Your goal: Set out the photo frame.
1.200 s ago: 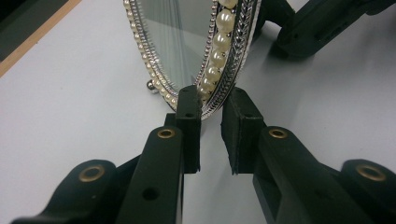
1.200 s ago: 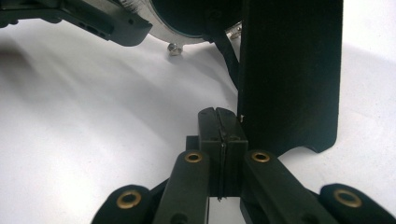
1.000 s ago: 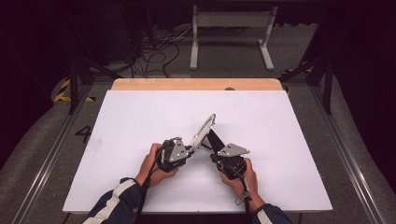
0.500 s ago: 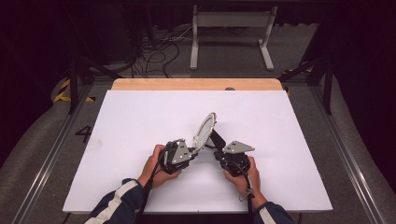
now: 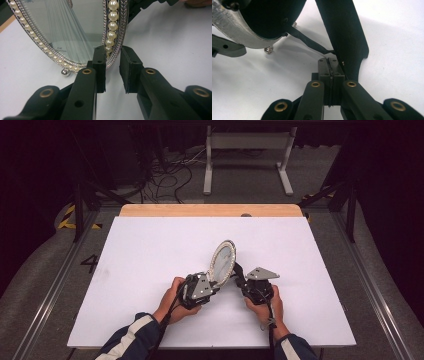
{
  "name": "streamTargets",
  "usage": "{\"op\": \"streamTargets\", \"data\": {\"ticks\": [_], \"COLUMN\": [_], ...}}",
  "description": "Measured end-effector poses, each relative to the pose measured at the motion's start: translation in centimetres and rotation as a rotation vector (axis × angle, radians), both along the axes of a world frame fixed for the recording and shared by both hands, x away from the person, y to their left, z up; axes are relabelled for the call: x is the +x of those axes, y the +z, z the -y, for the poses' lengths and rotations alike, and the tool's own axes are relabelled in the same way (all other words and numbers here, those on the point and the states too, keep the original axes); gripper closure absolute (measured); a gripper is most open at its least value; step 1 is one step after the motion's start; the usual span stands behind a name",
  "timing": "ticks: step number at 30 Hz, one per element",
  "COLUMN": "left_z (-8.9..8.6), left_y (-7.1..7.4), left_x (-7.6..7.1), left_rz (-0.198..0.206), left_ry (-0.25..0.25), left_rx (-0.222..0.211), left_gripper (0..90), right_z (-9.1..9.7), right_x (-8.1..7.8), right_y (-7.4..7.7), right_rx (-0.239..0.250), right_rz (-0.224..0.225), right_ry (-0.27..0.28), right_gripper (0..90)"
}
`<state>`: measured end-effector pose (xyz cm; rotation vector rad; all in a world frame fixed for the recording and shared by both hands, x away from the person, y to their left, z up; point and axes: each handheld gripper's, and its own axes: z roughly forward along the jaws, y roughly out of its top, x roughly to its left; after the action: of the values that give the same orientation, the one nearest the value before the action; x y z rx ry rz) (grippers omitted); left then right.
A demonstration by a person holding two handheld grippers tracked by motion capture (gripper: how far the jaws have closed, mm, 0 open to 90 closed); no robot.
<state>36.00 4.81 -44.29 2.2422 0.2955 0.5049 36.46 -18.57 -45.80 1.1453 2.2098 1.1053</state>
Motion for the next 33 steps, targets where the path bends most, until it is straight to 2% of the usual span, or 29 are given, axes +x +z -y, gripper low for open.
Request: {"op": "streamTargets", "data": {"ticks": [8, 9, 14, 19, 20, 21, 24, 25, 26, 30, 32, 33], "left_z": [0.2, 0.4, 0.9, 1.1, 1.0, 0.9, 0.7, 0.1, -0.3, -2.4, -3.6, -4.2], "left_y": [-0.1, -0.1, -0.2, -0.3, -0.3, -0.3, -0.1, 0.2, 0.3, 0.9, 1.0, 0.9], "left_x": [0.0, 0.0, 0.1, 0.1, 0.1, 0.1, 0.0, -0.4, -0.6, -1.4, -1.8, -2.0], "left_rz": [-0.014, -0.017, -0.025, -0.021, -0.03, -0.032, -0.035, -0.026, -0.025, -0.038, -0.036, -0.031], "left_ry": [-0.001, 0.0, -0.014, -0.009, -0.004, -0.024, -0.029, -0.032, -0.031, -0.018, 0.02, 0.049], "left_rx": [-0.01, -0.024, -0.036, -0.04, -0.041, -0.042, -0.044, -0.051, -0.062, -0.092, -0.106, -0.098], "left_gripper": [75.6, 75.6, 77.2, 77.5, 78.4, 78.4, 77.8, 77.8, 77.2, 71.3, 65.8, 61.6], "right_z": [0.2, 0.3, 0.7, 0.9, 0.9, 1.0, 1.0, 1.0, 1.1, 0.9, 0.8, 0.8], "right_x": [0.3, 0.3, 0.9, 1.2, 1.3, 1.3, 1.2, 1.2, 0.8, -0.4, -0.9, -1.2], "right_y": [0.0, 0.0, 0.0, -0.1, -0.1, -0.1, -0.1, -0.1, -0.1, 0.2, 0.5, 0.6], "right_rx": [-0.001, 0.0, -0.001, 0.002, 0.004, 0.002, 0.008, 0.008, 0.02, 0.026, 0.036, 0.038], "right_rz": [0.002, 0.004, 0.007, 0.013, 0.013, 0.014, 0.015, 0.015, 0.024, 0.044, 0.059, 0.066], "right_ry": [-0.011, -0.015, -0.028, -0.033, -0.03, -0.029, -0.028, -0.028, -0.019, 0.006, 0.019, 0.024], "right_gripper": [90.0, 90.0, 90.0, 90.0, 90.0, 90.0, 90.0, 89.8, 85.2, 82.7, 81.5, 80.5]}}
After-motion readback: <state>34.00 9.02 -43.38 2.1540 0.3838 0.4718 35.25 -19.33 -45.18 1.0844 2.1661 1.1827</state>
